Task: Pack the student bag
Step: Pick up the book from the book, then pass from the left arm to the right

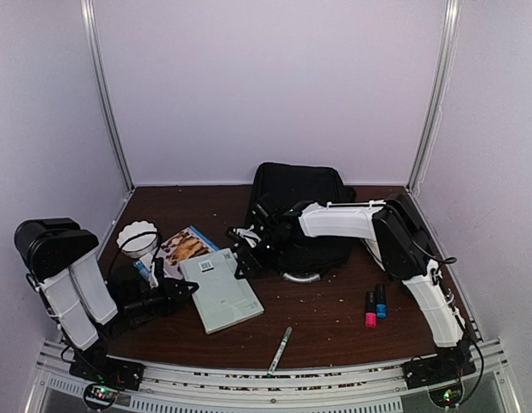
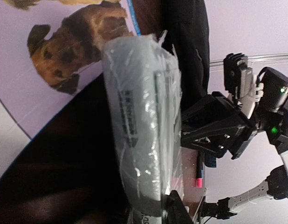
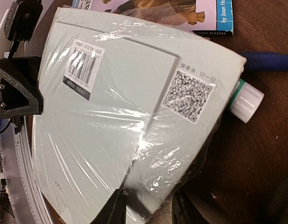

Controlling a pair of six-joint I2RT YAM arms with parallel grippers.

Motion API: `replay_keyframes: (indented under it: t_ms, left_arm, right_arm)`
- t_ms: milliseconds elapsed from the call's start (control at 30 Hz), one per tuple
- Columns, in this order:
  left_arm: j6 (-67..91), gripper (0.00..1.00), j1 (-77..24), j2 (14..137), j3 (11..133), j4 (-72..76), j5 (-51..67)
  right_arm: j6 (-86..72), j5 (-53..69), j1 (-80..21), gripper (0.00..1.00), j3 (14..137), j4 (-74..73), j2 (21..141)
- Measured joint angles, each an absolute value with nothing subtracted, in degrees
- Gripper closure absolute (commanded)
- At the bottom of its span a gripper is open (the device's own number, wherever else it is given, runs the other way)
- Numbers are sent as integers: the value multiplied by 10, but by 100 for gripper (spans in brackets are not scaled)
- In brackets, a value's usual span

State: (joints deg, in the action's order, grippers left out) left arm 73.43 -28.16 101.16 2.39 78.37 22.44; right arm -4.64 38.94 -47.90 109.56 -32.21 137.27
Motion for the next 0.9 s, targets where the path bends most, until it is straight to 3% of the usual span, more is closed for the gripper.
replay_keyframes:
  t_ms: [133, 367, 667, 900]
  left_arm:
    - [743, 99, -281, 993, 24, 796, 233]
    - [720, 100, -281, 882, 38, 723, 273]
    - [588, 100, -283, 654, 180, 351, 294]
    - [516, 100, -283, 657, 328, 167, 282]
  right_arm:
    - [-46, 389, -479, 62, 1093, -326, 1365]
    - [-29, 361, -478, 55, 1079, -363, 1303]
    - [-14, 383, -409, 49, 997, -348, 1129]
    - [10, 389, -354, 45, 971, -361, 1056]
